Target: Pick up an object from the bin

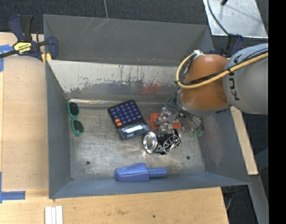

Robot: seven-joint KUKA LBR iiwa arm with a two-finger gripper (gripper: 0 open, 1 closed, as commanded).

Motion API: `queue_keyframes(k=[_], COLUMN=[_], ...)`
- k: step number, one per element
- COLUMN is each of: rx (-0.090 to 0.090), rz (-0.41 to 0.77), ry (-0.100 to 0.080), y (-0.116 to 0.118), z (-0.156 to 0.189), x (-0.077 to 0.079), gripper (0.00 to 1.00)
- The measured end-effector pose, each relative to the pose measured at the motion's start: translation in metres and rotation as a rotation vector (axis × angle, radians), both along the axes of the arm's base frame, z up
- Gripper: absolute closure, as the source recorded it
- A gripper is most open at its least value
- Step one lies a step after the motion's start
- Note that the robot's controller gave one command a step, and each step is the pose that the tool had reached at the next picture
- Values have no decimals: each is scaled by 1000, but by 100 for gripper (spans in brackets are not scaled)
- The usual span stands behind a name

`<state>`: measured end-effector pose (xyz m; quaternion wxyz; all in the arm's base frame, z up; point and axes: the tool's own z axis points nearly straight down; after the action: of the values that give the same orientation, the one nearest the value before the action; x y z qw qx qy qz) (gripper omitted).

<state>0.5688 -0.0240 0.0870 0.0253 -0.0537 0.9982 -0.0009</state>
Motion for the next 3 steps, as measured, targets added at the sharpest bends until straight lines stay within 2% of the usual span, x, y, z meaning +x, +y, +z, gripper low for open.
queue_keyframes(k=[1, 2, 3], rx=[0, 0, -1], rz=[0, 0, 0], ry=[0, 14, 41], y=[0, 0, 0], z=[0, 4, 18], x=[0, -2, -5], gripper=[100, 100, 100])
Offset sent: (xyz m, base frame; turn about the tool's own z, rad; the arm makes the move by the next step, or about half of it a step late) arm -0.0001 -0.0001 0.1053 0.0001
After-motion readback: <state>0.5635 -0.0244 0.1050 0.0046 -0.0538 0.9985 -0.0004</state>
